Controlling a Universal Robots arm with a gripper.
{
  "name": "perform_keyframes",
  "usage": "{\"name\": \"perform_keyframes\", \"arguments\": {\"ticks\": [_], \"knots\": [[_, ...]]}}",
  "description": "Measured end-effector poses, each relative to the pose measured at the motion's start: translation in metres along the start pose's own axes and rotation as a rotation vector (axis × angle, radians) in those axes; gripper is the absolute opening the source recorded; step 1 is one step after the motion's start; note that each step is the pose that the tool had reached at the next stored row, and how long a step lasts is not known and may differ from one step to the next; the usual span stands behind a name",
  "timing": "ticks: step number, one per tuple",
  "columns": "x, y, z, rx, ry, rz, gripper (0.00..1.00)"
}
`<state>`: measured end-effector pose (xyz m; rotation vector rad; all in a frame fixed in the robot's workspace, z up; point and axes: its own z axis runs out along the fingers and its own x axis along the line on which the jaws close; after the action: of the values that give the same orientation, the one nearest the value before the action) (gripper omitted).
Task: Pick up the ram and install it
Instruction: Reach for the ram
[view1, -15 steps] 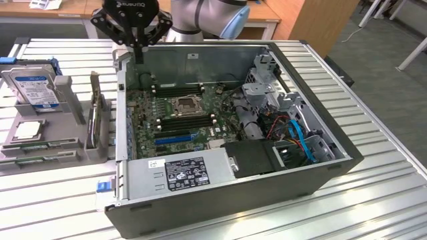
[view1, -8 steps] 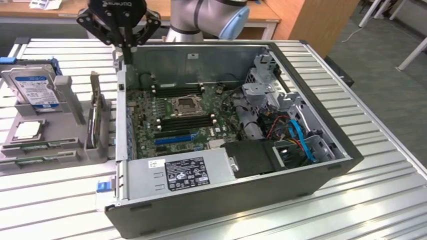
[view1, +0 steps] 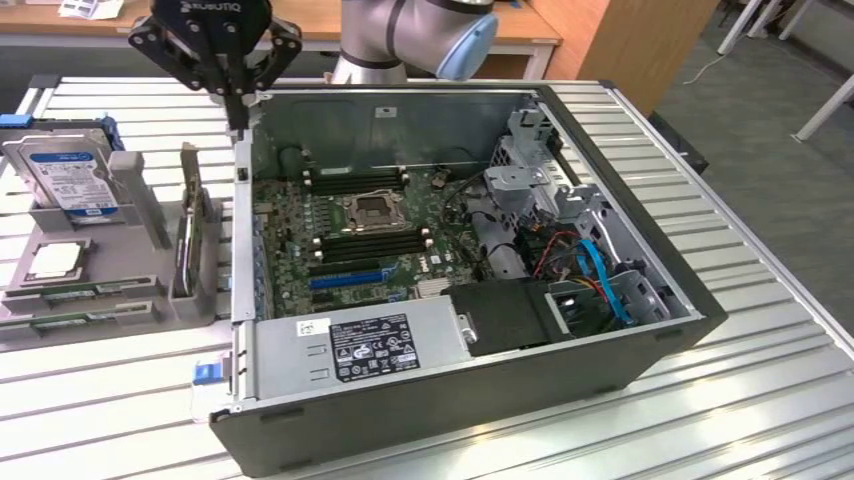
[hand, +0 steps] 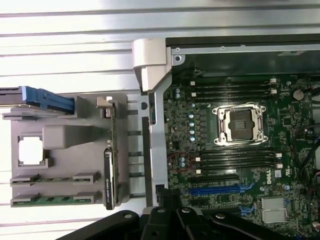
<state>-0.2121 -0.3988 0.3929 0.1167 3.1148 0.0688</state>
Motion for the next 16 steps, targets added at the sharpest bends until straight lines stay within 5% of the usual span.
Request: {"name": "perform_keyframes", "arguments": {"ticks": [16], "knots": [[0.034,-0.0026,-0.0008,0.0,-0.0001,0.0,0.1]]}}
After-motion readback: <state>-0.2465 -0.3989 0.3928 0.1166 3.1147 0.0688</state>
